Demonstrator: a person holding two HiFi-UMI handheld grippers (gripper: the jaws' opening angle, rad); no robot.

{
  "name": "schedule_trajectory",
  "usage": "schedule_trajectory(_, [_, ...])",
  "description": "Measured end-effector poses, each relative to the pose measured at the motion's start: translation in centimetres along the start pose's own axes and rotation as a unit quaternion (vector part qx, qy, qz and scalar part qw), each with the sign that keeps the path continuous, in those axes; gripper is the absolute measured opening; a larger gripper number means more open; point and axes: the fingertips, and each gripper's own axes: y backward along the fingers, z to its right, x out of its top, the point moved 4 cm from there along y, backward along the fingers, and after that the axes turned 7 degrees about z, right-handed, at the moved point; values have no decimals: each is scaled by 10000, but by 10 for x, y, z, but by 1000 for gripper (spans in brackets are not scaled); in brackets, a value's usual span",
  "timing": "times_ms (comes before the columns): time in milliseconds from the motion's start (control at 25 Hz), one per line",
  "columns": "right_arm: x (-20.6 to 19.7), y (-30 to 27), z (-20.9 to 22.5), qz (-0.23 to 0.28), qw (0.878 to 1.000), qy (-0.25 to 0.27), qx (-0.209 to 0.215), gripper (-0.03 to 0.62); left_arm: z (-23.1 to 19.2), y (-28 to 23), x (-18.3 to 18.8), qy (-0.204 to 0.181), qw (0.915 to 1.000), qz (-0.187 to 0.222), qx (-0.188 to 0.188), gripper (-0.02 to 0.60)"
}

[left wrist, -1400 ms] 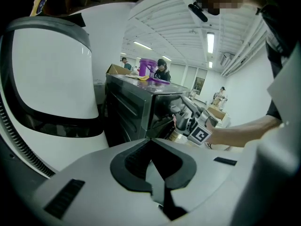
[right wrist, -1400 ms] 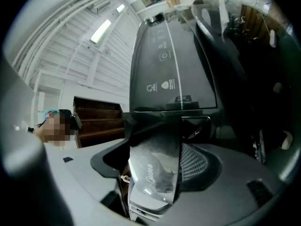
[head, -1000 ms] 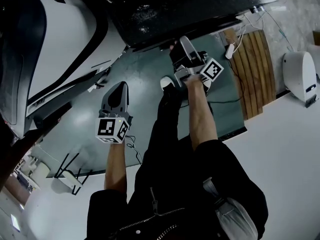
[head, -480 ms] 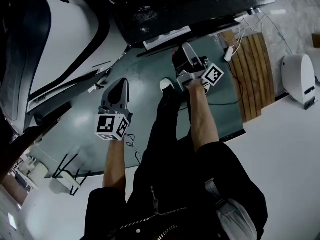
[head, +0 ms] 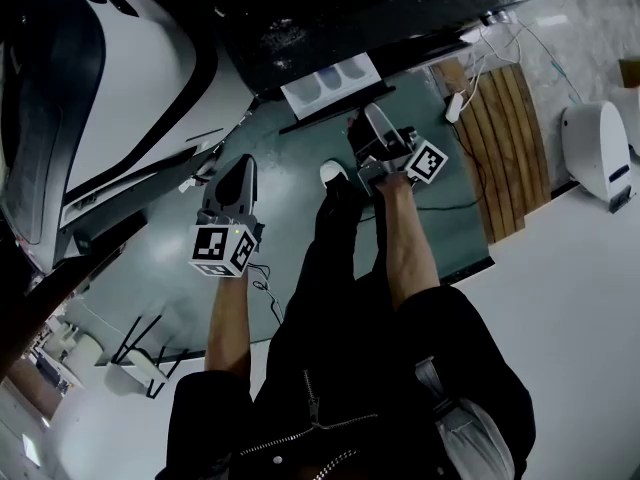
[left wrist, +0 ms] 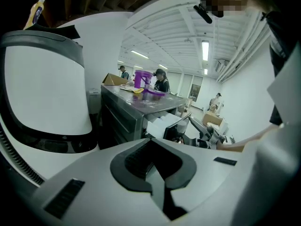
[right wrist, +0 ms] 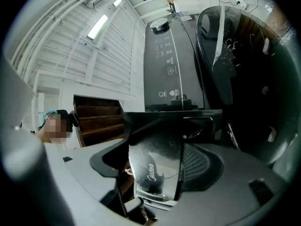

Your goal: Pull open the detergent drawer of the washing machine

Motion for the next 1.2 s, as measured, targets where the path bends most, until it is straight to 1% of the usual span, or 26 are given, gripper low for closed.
schedule_trajectory(480, [-2,39,-16,-24,9999,-104,-74,325,-1,-3,11,-87,9999,20,-126,18])
schedule_trajectory(800, [-2,50,-24,-95,9998,-114,-159,324,-1,-7,18,-28,9998,73,-186,18])
schedule_trajectory(1000, [-2,54,-27,-323,9992,-28,-219,327,2,-7,24,-9,9997,147,-203,18])
schedule_trajectory(1200, [-2,65,-32,-559,9980,-53,-290,321,-1,-1,28,6,9997,199,-155,18])
